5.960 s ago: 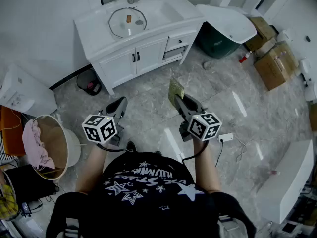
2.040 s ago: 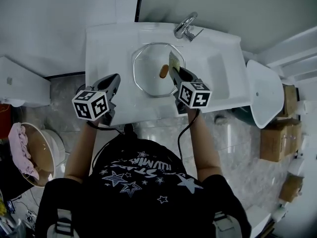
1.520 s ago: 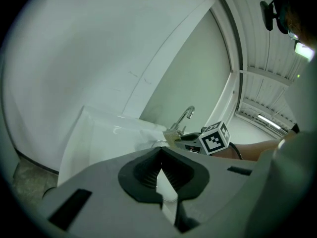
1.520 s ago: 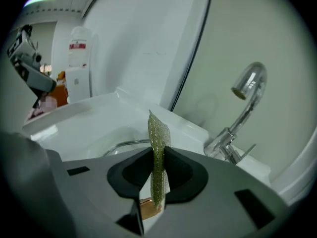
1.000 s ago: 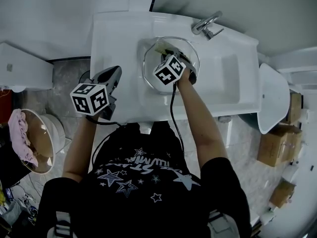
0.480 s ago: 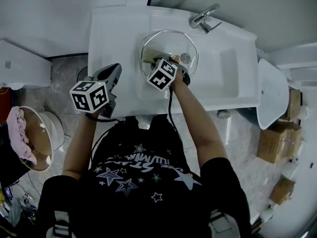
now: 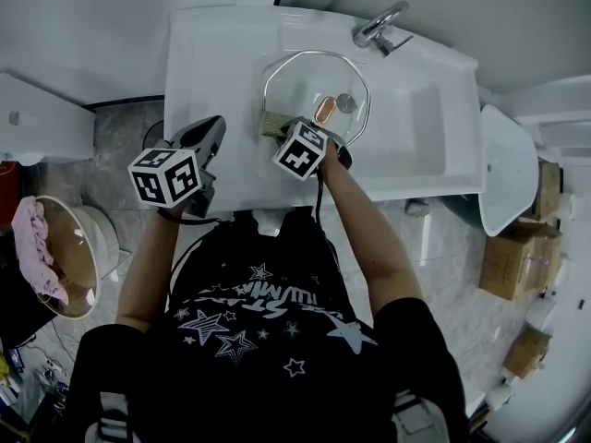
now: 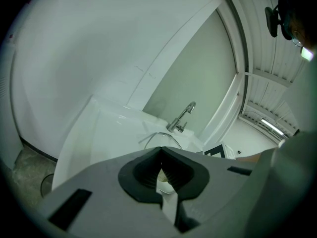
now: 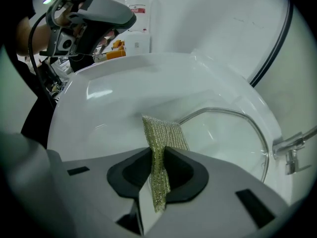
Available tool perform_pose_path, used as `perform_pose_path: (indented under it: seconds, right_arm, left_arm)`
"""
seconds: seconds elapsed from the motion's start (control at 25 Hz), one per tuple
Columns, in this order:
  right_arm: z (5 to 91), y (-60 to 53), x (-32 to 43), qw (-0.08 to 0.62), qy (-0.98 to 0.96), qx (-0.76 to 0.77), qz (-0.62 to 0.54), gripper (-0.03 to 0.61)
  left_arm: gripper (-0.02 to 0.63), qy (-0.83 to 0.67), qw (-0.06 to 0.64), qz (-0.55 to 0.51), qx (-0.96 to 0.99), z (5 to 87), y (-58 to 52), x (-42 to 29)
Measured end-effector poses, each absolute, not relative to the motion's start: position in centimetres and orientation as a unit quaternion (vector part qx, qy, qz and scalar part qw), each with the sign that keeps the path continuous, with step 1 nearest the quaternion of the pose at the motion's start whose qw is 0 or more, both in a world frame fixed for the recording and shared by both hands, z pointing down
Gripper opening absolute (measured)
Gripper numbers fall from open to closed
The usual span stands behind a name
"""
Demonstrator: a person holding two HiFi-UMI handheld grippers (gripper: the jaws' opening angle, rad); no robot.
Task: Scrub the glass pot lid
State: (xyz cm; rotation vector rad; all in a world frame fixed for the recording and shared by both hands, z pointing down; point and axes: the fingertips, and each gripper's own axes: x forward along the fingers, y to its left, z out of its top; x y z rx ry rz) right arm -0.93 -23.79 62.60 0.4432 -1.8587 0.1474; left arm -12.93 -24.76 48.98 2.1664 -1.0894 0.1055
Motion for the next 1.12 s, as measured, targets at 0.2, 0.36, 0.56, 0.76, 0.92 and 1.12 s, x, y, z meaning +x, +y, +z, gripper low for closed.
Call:
perform_pose_path:
  seconds: [0.2,0.36,0.56,0.76,0.92,1.12]
  right_arm:
    - [63.1,-22.2,-0.7,0.564,-0.798,0.184,0.103,0.072]
    - [63.4,-21.0,-0.6,0.557,-0.799,0.181,0.136,0.072]
    - [63.0,-20.6,0.0,0.55,-0.8,0.191,0.143,0.069]
    - [59.7,-23.0,1.1,0.527,-0.813,0.218,0.118,0.067]
    - [55.2,-27.4,2.5,0.494,-0.819,0.28,0.085,0.067]
    - [51.7,-33.8,4.5,0.459,-0.803,0.377,0.051,0.064]
  left_arm:
    - [0.008,-0.417,0.347,0.043,0.839,49.0,-24.6,-12.7]
    - [0.008,-0.417,0.351,0.045,0.837,49.3,-24.5,-12.7]
    - [0.008,-0.417,0.353,0.045,0.836,49.3,-24.7,-12.8]
    - [0.008,-0.42,0.347,0.041,0.837,48.7,-25.2,-12.7]
    - [0.008,-0.424,0.346,0.036,0.836,48.3,-25.4,-12.8]
    - [0.008,-0.428,0.348,0.032,0.834,48.1,-25.8,-12.8]
